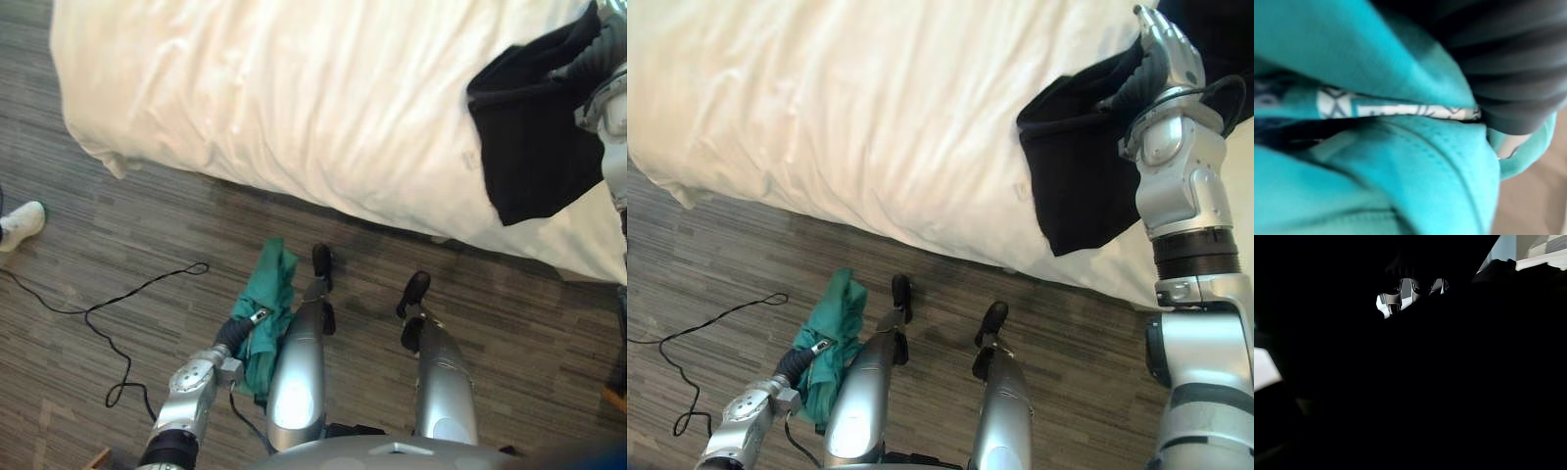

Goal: Tidy the bed and pick cloth on bed and put in laundry

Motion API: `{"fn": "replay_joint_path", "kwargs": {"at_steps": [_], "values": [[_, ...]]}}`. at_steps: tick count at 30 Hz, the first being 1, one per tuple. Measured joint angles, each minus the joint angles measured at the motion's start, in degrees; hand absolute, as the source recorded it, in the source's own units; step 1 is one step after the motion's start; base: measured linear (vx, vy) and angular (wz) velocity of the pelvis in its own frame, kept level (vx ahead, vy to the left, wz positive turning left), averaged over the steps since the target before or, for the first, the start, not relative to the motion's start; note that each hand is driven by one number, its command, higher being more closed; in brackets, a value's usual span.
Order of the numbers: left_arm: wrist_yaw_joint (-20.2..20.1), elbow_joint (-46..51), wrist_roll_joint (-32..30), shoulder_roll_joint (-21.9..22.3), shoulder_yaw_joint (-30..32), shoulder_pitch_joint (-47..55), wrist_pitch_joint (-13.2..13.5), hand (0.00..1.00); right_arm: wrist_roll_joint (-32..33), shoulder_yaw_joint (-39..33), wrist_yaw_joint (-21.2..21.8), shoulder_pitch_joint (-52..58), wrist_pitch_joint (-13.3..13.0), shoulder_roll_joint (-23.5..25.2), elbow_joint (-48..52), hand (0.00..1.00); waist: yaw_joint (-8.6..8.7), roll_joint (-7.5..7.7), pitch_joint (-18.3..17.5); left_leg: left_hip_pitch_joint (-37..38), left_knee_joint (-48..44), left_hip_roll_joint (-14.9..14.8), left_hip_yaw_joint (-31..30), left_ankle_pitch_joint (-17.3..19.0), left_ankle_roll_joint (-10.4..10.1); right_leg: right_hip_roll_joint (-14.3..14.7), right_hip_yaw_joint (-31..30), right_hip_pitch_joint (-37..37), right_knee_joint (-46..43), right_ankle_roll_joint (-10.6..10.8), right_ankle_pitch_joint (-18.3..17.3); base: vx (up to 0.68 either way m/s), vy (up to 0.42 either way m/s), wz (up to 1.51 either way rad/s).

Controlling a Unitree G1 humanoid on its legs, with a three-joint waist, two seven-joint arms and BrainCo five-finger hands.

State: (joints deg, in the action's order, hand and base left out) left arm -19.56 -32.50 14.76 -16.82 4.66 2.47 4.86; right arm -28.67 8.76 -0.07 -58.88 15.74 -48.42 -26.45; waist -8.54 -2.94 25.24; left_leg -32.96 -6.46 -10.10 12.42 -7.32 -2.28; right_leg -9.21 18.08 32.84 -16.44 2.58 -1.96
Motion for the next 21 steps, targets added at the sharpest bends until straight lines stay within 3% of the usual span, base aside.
{"fn": "replay_joint_path", "kwargs": {"at_steps": [4, 13, 14, 17, 21], "values": [[0.9, -0.2, 0.3, 0.1, 0.7, -1.4, 0.5, 1.00, -1.1, -0.5, 0.1, -1.6, 2.7, 0.0, 0.4, 0.00, -0.26, 0.43, 0.4, 0.0, 0.6, -0.5, 1.3, -0.4, 0.0, -0.1, -0.2, 1.0, -0.5, -0.1, 0.2, -0.01, -0.022, -0.09], [-0.6, 0.7, 0.4, 0.2, 2.6, -1.9, 1.1, 1.00, -4.3, -4.4, 3.6, -1.2, 3.5, 0.0, 4.6, 0.00, 0.14, 0.90, 1.8, 0.0, 2.2, -0.7, 4.4, -1.3, -0.4, -0.5, -1.5, 4.9, -3.0, -0.2, 0.0, 0.01, -0.038, -0.14], [-0.7, 1.6, 0.5, 0.2, 2.6, -1.9, 1.2, 1.00, -5.2, -5.1, 4.2, -0.7, 4.2, 0.0, 5.1, 1.00, 0.24, 0.87, 2.2, 0.0, 2.2, -0.7, 4.4, -1.3, -0.4, -0.7, -1.5, 5.1, -3.6, -0.6, -0.3, 0.03, -0.033, 0.02], [-2.5, 2.1, 2.2, 0.1, 2.7, -2.1, 2.2, 1.00, -6.1, -6.8, 4.7, 0.1, 5.9, 0.0, 5.5, 1.00, -0.19, 0.93, 2.4, -0.1, 2.2, -0.6, 4.9, -1.3, -0.4, -1.0, -1.5, 5.8, -4.3, -0.7, -0.5, 0.03, -0.039, -0.03], [-3.0, 2.1, 2.2, -0.3, 3.3, -2.1, 2.6, 1.00, -4.8, -9.7, 4.4, 0.5, 6.3, -0.3, 5.3, 1.00, -0.22, 0.92, 2.4, -0.1, 2.1, -0.6, 5.1, -1.3, -0.4, -1.1, -1.5, 5.9, -4.6, -0.8, -0.6, 0.01, -0.010, -0.01]]}}
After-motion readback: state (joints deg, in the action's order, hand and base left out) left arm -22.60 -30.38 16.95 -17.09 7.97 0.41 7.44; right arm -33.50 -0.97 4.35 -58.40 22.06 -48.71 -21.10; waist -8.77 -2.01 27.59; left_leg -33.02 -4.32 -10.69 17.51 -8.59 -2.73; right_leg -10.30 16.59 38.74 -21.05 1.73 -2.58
